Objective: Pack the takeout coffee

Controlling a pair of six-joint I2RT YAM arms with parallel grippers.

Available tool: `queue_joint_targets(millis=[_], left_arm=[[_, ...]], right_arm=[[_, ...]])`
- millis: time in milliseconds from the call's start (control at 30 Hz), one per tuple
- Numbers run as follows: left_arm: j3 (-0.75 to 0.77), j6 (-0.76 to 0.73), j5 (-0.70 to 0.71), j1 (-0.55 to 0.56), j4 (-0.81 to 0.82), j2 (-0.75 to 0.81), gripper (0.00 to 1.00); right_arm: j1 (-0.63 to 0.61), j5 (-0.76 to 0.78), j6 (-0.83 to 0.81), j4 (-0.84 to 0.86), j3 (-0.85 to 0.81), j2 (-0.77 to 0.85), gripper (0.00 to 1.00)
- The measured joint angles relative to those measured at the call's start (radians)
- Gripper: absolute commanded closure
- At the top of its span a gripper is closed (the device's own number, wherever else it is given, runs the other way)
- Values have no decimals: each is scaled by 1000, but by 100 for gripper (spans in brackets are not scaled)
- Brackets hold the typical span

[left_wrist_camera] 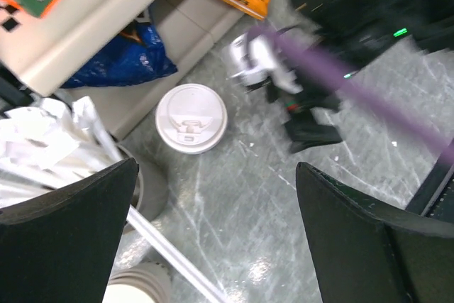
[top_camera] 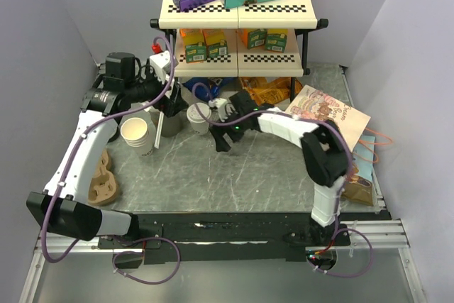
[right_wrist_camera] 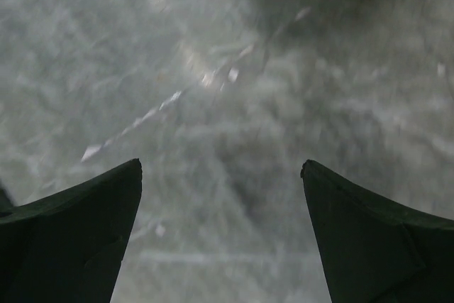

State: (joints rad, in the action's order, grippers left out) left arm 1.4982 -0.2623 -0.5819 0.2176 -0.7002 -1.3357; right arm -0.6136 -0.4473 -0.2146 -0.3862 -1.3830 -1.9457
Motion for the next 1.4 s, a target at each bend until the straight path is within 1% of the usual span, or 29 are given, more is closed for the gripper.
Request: queue_joint_targets(millis=[133, 267, 333, 433, 567, 633, 733, 767, 867, 933, 967, 1033, 1100, 1133, 1167, 1233, 1267, 1300, 1333, 1400], left_arm=[[-37, 17, -20, 14, 33, -1, 1], [-49, 14, -28, 73, 48, -10, 1], [-49, 7, -31, 113, 52, -18, 1], [-49, -20, -29, 179, 56, -37, 1], [-45, -40, -24, 231, 71, -84, 1], [-38, -45, -12, 233, 76, -110, 0], [-24, -63, 24, 233, 71, -130, 1], [-18, -74, 36, 232, 68, -131, 1], [3, -111, 61, 231, 50, -129, 1], [20, -129, 74, 232, 30, -130, 1], [58, -147, 105, 232, -19, -134, 1], [110, -176, 157, 225, -79, -134, 1], [143, -219, 179, 183, -144, -115, 0], [143, -241, 188, 143, -175, -92, 1], [134, -272, 206, 76, -206, -62, 1], [105, -322, 295, -69, -258, 6, 1], [79, -341, 362, -154, -286, 47, 2], [62, -348, 424, -202, -308, 70, 3], [46, -341, 476, -236, -325, 85, 7], [21, -293, 545, -310, -367, 84, 10]], right_arm=[[28, -5, -18, -76, 93, 174, 0], [93, -14, -23, -167, 140, 406, 2], [163, -19, -24, -216, 142, 531, 3], [308, 8, -29, -290, 140, 713, 5], [445, 52, -42, -389, 139, 870, 8], [498, 68, -44, -436, 140, 916, 10], [582, 100, -34, -502, 140, 943, 15], [629, 108, -27, -525, 140, 943, 17], [807, 160, -17, -587, 140, 945, 18], [901, 179, -21, -613, 141, 946, 18], [939, 187, -24, -624, 141, 948, 18], [972, 187, -29, -632, 141, 953, 18], [974, 166, -28, -630, 141, 960, 18], [974, 151, -23, -626, 141, 964, 18], [974, 135, -14, -618, 141, 967, 18], [974, 109, 10, -597, 142, 967, 18], [974, 98, 25, -587, 142, 963, 18], [968, 87, 43, -575, 142, 953, 18], [964, 82, 55, -566, 142, 945, 18], [945, 73, 85, -545, 142, 914, 18]])
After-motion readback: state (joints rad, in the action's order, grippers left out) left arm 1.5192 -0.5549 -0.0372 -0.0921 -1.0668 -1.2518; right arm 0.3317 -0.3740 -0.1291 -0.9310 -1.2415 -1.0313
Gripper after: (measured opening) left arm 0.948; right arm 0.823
